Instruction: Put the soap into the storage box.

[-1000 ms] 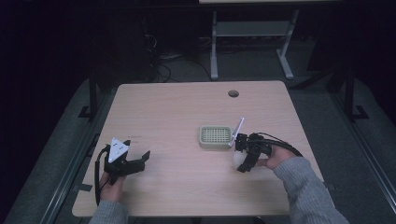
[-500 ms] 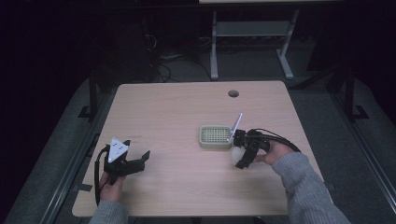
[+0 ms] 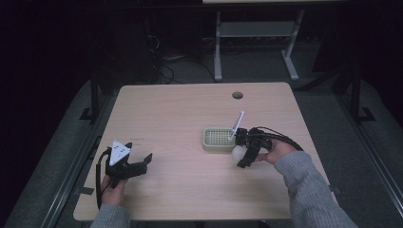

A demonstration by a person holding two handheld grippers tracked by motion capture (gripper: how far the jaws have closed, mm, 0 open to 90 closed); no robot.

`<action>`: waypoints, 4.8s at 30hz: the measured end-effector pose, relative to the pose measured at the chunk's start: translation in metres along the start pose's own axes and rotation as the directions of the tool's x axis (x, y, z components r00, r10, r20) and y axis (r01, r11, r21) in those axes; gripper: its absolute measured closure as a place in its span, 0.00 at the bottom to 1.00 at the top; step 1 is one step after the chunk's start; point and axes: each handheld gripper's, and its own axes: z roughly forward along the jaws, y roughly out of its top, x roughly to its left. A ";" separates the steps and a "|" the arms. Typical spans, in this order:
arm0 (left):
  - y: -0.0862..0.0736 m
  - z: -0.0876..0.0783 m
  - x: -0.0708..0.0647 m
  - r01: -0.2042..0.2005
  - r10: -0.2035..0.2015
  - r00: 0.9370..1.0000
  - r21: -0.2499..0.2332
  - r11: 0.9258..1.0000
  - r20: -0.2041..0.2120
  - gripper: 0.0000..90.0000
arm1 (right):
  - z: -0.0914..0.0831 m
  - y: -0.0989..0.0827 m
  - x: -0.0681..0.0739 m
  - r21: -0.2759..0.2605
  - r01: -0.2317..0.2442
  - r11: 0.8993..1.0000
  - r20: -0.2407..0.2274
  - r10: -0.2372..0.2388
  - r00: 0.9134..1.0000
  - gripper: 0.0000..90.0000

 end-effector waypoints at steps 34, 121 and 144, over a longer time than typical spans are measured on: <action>0.000 -0.001 0.001 0.006 -0.006 1.000 -0.004 1.000 -0.002 0.16 | -0.012 0.037 -0.018 -0.017 0.037 0.999 -0.011 -0.037 0.999 0.26; 0.001 -0.002 0.001 0.010 -0.010 1.000 -0.009 1.000 -0.008 0.16 | 0.024 0.093 -0.076 0.050 0.009 0.999 -0.004 -0.008 1.000 0.26; 0.001 -0.002 0.001 0.009 -0.009 1.000 -0.006 1.000 -0.006 0.16 | 0.039 0.099 -0.073 0.092 0.024 0.995 0.011 -0.026 1.000 0.26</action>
